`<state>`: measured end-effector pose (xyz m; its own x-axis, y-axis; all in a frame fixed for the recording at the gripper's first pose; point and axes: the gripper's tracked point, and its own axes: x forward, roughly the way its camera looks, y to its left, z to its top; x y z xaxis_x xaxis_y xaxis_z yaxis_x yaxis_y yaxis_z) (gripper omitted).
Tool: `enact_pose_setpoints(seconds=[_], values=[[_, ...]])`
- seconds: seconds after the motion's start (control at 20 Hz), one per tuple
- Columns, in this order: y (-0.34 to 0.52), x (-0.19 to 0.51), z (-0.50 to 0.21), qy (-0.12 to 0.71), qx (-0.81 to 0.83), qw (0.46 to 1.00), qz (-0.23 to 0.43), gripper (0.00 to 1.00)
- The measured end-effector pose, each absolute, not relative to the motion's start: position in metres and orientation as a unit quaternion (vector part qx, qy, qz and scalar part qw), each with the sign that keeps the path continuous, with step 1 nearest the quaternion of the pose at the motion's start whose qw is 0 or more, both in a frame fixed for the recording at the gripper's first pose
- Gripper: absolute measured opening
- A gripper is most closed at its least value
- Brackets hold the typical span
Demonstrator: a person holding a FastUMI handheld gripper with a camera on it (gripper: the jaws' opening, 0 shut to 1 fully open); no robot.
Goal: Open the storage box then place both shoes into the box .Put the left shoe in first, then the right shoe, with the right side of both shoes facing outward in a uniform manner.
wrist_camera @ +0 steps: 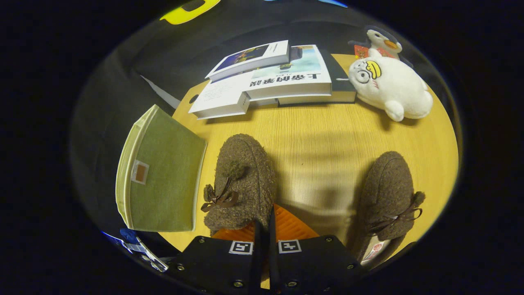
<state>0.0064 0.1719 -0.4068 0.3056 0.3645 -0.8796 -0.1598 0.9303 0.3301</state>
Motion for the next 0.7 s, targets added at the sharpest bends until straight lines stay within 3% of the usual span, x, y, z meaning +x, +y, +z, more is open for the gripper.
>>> enact_pose_setpoints(seconds=[0.7], values=[[0.223,-0.009,-0.262,0.517,0.126,0.832,0.158,0.08]])
